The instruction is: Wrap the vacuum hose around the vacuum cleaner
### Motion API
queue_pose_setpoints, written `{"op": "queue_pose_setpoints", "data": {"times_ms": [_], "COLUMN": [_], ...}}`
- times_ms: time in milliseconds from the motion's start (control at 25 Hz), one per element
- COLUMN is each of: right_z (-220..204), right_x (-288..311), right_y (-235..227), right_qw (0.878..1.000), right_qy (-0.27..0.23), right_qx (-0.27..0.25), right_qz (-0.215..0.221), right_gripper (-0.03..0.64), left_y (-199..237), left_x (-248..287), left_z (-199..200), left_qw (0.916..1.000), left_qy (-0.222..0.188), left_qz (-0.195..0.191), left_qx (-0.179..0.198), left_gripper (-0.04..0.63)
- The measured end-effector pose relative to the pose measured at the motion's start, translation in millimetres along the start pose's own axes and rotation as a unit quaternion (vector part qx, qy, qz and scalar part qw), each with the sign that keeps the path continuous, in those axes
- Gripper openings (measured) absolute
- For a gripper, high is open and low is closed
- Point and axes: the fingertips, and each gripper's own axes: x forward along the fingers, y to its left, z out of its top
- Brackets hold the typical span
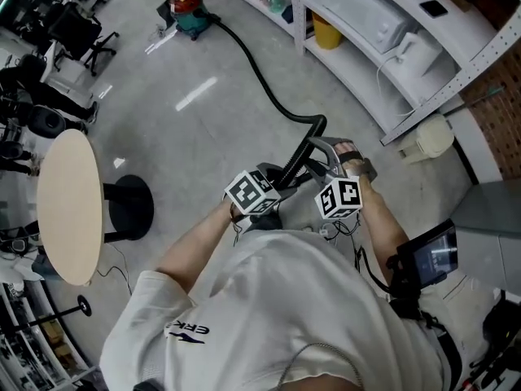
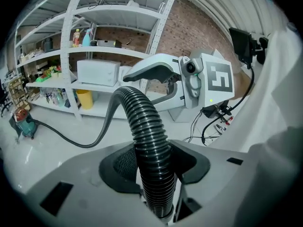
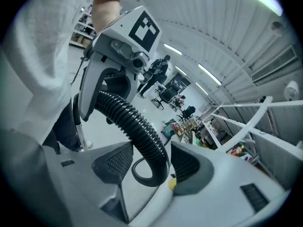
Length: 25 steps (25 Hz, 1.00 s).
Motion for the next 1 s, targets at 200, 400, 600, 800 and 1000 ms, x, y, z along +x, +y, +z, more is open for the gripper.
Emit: {"op": "queue_pose_setpoints", "data": {"times_ms": [200, 400, 600, 800, 1000], "right_z": [9, 29, 54, 86, 115], "right_x": [34, 67, 103, 135, 167], "right_y": [-5, -19, -34, -43, -52], "right_qw": [0.999, 0.998, 0.998, 0.997, 0.997], "right_qy": [0.013, 0.018, 0.018, 0.016, 0.016], "right_qx": [-0.047, -0.059, -0.061, -0.068, -0.067], "right_qz": [0.002, 0.0, -0.005, -0.012, -0.018], "right_gripper": [0.23, 0.23, 0.225, 0.22, 0.219], "left_y": [27, 57, 94, 128, 161], "left_x": [-13, -33, -60, -89, -116], "left_z": [-7, -14, -24, -42, -56], "left_qw": [0.9999, 0.9992, 0.9994, 0.999, 0.9989], "left_qy": [0.01, 0.02, 0.015, 0.018, 0.01], "left_qz": [-0.001, -0.002, -0.002, 0.005, 0.015], "left_qx": [0.009, 0.034, 0.03, 0.04, 0.043], "left_gripper": [0.173, 0.175, 0.175, 0.175, 0.173]}}
